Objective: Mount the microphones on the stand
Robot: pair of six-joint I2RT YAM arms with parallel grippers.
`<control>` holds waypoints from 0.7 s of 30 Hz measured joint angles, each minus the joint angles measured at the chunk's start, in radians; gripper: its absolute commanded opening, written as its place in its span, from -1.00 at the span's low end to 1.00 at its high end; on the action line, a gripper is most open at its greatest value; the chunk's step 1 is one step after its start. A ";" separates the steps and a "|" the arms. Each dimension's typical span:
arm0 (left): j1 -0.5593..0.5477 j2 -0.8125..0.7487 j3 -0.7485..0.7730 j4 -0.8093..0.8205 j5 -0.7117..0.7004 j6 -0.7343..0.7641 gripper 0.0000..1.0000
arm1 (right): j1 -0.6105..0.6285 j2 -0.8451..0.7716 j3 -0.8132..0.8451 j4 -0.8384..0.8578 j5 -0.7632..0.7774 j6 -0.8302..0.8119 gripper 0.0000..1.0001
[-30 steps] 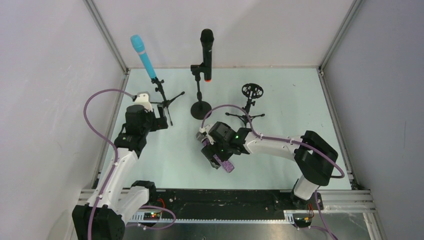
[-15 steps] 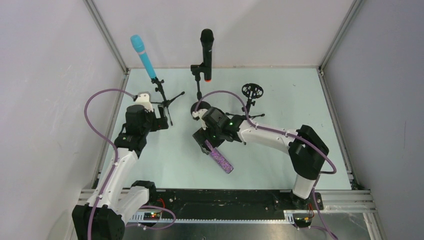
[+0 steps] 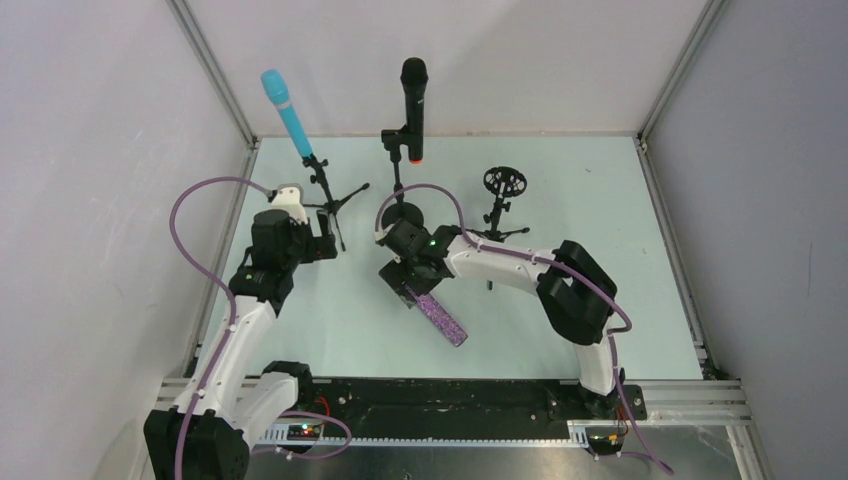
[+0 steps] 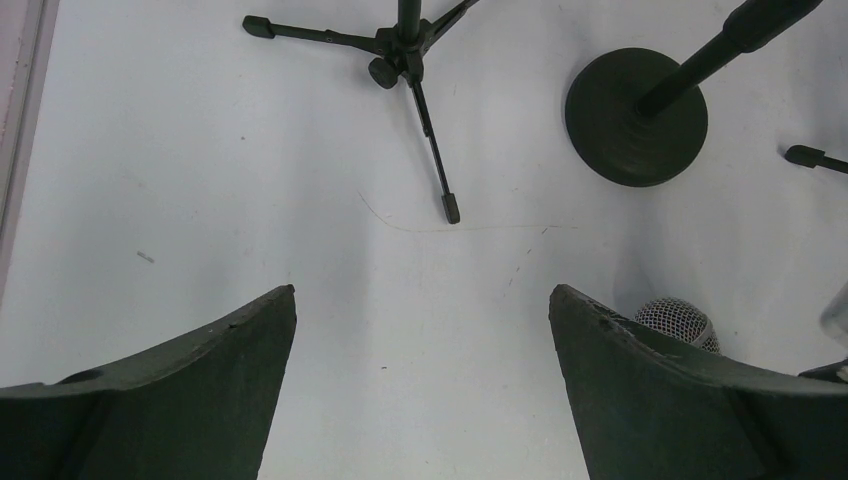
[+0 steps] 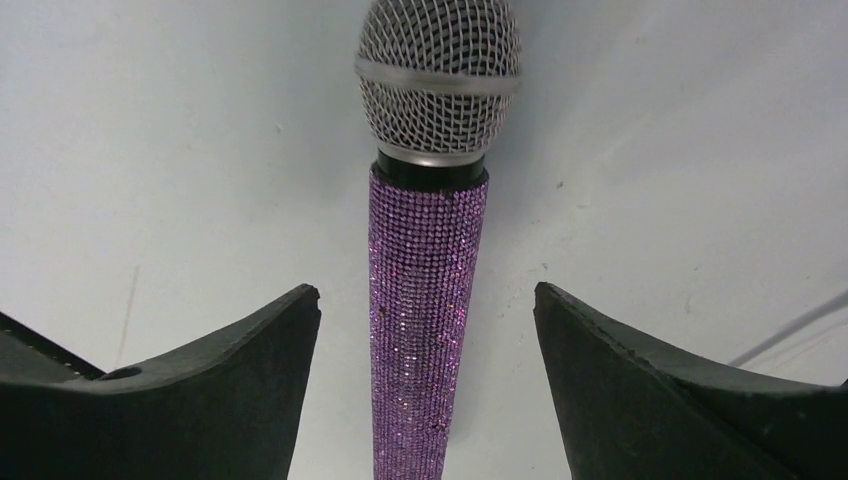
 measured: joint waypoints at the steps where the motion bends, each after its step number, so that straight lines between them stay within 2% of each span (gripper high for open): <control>1: 0.000 0.000 0.000 0.000 0.000 0.002 0.99 | 0.002 0.007 0.000 -0.011 0.006 0.002 0.61; 10: -0.003 0.000 0.000 0.000 0.000 0.004 0.99 | 0.011 0.039 0.002 -0.046 -0.004 0.027 0.27; 17: -0.005 0.000 0.000 0.000 0.000 0.004 0.99 | 0.020 0.118 0.020 -0.050 -0.019 0.037 0.20; 21: -0.005 0.000 0.000 0.000 0.000 0.004 0.99 | 0.024 0.136 0.049 -0.058 -0.020 0.039 -0.06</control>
